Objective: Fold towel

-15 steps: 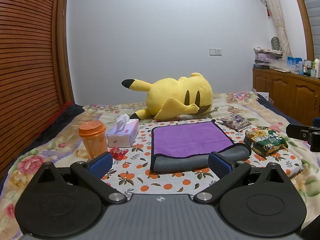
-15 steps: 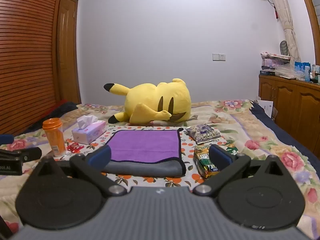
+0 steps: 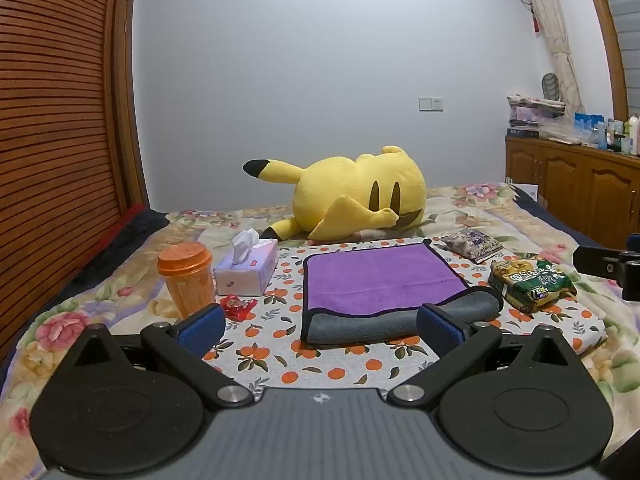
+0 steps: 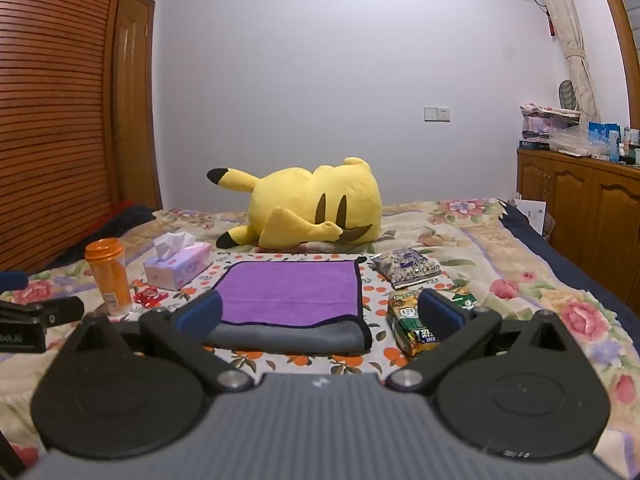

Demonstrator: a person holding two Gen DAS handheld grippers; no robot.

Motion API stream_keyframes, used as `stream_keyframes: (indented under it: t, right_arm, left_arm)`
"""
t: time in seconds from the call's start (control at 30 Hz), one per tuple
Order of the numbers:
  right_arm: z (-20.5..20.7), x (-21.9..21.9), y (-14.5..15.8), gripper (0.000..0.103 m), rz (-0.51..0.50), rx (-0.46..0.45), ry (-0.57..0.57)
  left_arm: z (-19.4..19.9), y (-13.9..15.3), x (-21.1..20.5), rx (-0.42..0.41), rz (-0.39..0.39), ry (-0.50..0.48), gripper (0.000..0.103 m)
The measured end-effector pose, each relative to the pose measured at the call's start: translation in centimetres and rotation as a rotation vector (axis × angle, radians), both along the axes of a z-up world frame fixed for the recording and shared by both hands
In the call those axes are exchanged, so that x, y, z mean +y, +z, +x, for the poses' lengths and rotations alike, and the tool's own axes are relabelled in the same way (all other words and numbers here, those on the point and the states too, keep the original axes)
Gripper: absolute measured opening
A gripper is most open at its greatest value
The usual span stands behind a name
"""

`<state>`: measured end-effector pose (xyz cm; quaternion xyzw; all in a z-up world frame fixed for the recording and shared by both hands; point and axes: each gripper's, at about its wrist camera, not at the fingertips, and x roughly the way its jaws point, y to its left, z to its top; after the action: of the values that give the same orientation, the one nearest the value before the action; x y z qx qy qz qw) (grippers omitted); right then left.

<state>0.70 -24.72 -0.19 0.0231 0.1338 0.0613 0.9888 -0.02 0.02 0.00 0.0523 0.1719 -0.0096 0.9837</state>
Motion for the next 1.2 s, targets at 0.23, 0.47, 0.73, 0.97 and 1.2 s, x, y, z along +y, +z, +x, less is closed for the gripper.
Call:
stream_keyframes:
  t: [0.23,0.47,0.73,0.97,1.2]
  right_arm:
    - [-0.10,0.28,0.06,0.103,0.000,0.000,0.000]
    - [-0.11,0.29,0.11,0.103,0.000,-0.001,0.000]
    - [-0.11,0.27,0.17,0.103,0.000,-0.001,0.000]
    - [-0.08,0.20,0.17,0.103,0.001,-0.002,-0.001]
    - [-0.07,0.14,0.24,0.103,0.002,-0.001,0.000]
  left_arm:
    - [0.01,0.00,-0.02,-0.001,0.001,0.001,0.103]
    - [0.00,0.00,-0.02,-0.001,0.002,0.001,0.103]
    - [0.01,-0.01,-0.01,-0.001,0.002,0.000,0.103]
    - [0.00,-0.01,-0.02,-0.002,0.003,0.000,0.103]
    - [0.02,-0.02,-0.01,-0.001,0.004,0.000,0.103]
